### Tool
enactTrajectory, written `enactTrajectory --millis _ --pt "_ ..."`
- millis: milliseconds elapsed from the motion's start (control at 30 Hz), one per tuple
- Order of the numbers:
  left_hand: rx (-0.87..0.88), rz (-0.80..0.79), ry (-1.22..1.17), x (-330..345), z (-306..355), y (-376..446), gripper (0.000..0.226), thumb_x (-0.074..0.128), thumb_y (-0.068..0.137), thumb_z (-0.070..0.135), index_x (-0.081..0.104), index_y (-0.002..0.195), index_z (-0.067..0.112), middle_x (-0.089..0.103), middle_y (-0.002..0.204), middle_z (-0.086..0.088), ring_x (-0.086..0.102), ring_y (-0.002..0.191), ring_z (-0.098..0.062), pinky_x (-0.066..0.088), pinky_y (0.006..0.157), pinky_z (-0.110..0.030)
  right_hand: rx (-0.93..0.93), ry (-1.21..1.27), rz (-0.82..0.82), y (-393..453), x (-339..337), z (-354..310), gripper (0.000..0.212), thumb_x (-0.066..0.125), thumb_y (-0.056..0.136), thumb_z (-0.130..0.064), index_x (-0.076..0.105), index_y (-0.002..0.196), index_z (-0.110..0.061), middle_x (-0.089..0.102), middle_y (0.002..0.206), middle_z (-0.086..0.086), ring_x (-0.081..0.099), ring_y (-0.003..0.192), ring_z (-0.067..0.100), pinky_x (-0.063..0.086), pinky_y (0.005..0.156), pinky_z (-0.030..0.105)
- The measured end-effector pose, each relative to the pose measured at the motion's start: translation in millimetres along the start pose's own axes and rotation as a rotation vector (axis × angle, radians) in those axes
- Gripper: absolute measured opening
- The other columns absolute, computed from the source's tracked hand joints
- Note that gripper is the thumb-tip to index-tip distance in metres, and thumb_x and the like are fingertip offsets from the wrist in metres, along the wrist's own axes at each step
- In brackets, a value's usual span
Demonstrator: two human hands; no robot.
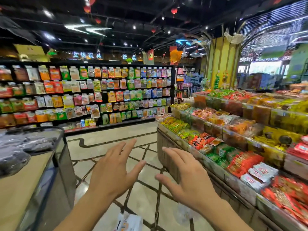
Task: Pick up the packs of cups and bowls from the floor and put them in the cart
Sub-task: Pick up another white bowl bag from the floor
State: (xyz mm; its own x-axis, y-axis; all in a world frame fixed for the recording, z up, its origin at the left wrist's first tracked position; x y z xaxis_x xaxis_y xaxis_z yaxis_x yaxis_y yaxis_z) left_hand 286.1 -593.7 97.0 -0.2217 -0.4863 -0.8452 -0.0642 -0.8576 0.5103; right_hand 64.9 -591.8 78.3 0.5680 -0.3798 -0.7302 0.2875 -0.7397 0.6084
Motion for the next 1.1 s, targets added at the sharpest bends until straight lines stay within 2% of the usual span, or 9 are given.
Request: enactTrajectory --millis 267,400,633,767,900,1100 --pt "-0.021 -0.006 0.034 61.3 -36.2 93.3 0.085 0.019 0.087 0.083 0.019 0.163 0.044 0.043 0.161 0.011 0.04 0.147 -0.014 0.045 0.109 -0.038 -0.002 -0.036 -0.012 111.3 42.8 54.6 0.079 0.041 0.09 -0.081 0.042 0.155 -0.036 0.053 0.147 -0.01 0.046 0.135 0.014 0.043 0.106 0.039" --pt "-0.045 -0.025 0.04 89.0 -42.9 126.4 0.091 0.011 0.083 0.085 0.017 0.164 0.044 0.039 0.164 0.01 0.035 0.15 -0.014 0.041 0.113 -0.038 -0.011 -0.024 -0.059 153.9 65.0 80.3 0.081 0.039 0.089 -0.082 0.038 0.157 -0.037 0.049 0.151 -0.011 0.043 0.139 0.014 0.041 0.109 0.039" --pt "-0.075 -0.016 0.043 122.0 -56.6 172.5 0.081 0.027 0.09 0.081 0.023 0.162 0.043 0.046 0.159 0.01 0.043 0.145 -0.015 0.047 0.107 -0.04 -0.024 -0.036 -0.071 209.7 94.4 113.6 0.084 0.034 0.087 -0.084 0.041 0.155 -0.034 0.053 0.15 -0.008 0.047 0.137 0.018 0.043 0.105 0.039" --pt "-0.116 -0.029 0.067 140.6 -73.9 191.1 0.083 0.025 0.09 0.083 0.022 0.163 0.043 0.046 0.16 0.008 0.043 0.146 -0.016 0.047 0.108 -0.042 -0.024 -0.017 -0.09 232.2 116.5 124.4 0.082 0.035 0.088 -0.083 0.04 0.155 -0.035 0.053 0.15 -0.008 0.046 0.137 0.018 0.044 0.105 0.041" --pt "-0.165 -0.065 0.057 167.2 -103.0 203.7 0.085 0.022 0.088 0.083 0.023 0.163 0.042 0.046 0.16 0.008 0.041 0.147 -0.017 0.048 0.108 -0.043 -0.026 -0.007 -0.159 253.0 160.8 132.7 0.082 0.035 0.088 -0.083 0.038 0.156 -0.037 0.05 0.153 -0.009 0.043 0.141 0.018 0.044 0.11 0.046" --pt "-0.241 -0.123 0.018 229.6 -171.2 222.3 0.082 0.03 0.089 0.078 0.031 0.161 0.039 0.049 0.158 0.004 0.043 0.146 -0.022 0.046 0.108 -0.044 -0.011 -0.019 -0.285 279.2 263.5 143.7 0.086 0.031 0.087 -0.086 0.037 0.156 -0.036 0.052 0.152 -0.006 0.045 0.14 0.022 0.045 0.109 0.047"
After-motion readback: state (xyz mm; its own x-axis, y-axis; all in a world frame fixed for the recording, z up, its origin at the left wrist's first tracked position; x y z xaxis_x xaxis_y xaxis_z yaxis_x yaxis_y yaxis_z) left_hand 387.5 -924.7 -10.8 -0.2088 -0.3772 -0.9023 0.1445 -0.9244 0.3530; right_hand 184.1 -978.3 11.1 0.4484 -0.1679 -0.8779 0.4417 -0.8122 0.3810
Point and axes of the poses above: each hand's wrist, its own y-axis towards the middle knuckle, its own x-axis out of the palm, z = x × y, the point moved 4 cm from there along y, towards the middle knuckle
